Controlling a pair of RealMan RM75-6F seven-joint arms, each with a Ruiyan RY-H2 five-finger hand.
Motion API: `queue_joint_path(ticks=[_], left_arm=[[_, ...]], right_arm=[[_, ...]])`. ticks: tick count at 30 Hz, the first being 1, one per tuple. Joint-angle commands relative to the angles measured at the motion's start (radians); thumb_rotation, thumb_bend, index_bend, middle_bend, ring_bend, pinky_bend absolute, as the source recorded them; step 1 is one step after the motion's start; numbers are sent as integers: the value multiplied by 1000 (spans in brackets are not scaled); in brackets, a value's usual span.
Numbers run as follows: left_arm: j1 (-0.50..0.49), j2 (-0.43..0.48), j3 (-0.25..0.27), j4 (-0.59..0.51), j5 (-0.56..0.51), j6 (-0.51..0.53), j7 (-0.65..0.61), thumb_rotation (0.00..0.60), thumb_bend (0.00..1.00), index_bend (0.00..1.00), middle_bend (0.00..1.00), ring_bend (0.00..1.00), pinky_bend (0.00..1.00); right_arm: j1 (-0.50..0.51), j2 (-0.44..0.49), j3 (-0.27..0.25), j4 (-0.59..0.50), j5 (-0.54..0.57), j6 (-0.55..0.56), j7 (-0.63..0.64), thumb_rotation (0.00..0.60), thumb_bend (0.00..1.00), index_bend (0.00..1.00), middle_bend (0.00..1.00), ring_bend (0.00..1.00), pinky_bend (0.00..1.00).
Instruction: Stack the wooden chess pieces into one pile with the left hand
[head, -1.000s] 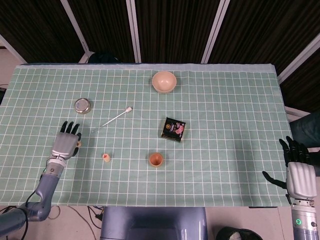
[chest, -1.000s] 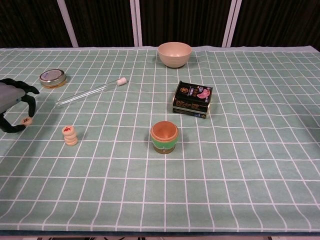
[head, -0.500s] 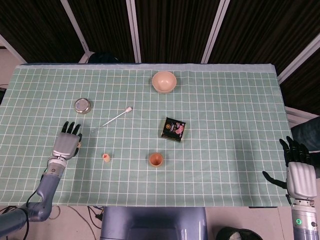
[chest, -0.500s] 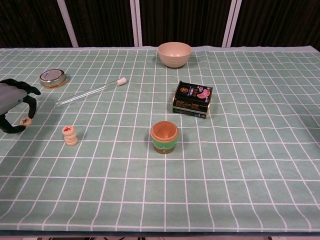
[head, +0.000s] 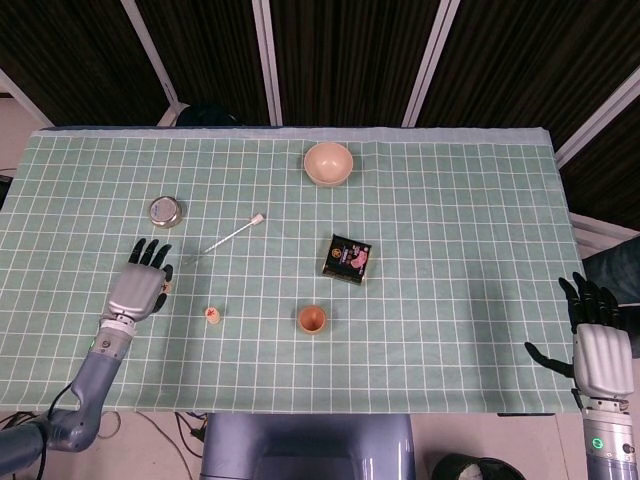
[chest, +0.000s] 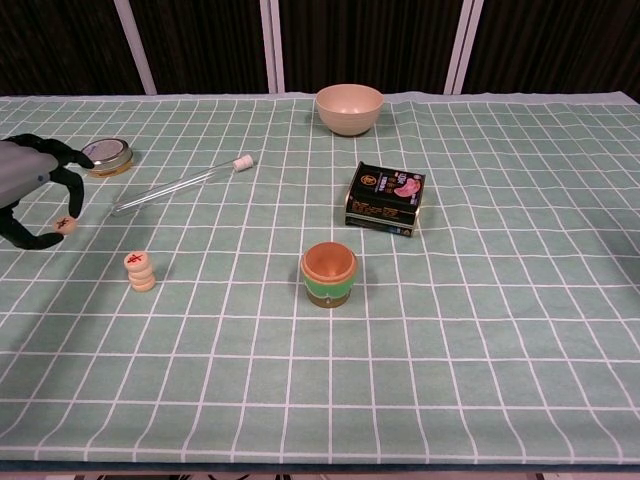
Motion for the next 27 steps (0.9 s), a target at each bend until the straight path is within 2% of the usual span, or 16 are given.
queue_joint_path(ticks=[1, 6, 13, 27], left_arm=[[7, 66, 14, -132, 58, 46, 17, 600, 310, 508, 110, 0, 0], [10, 111, 40, -262, 97, 61, 65, 600, 310, 501, 111, 0, 0], [9, 121, 69, -340, 110, 54, 128, 600, 310, 492, 110, 0, 0], [-9, 59, 72, -304, 87, 34, 203, 600, 310, 485, 110, 0, 0]], right_arm=[[0, 0, 0, 0, 0, 0, 0, 600, 232, 89, 13, 25, 0], [0, 0, 0, 1, -1, 2, -1, 600, 232, 89, 14, 25, 0], [-1, 1, 0, 1, -3, 3, 1, 600, 232, 89, 14, 25, 0], [0, 1, 1, 3, -1, 2, 1, 600, 233, 89, 14, 25, 0]])
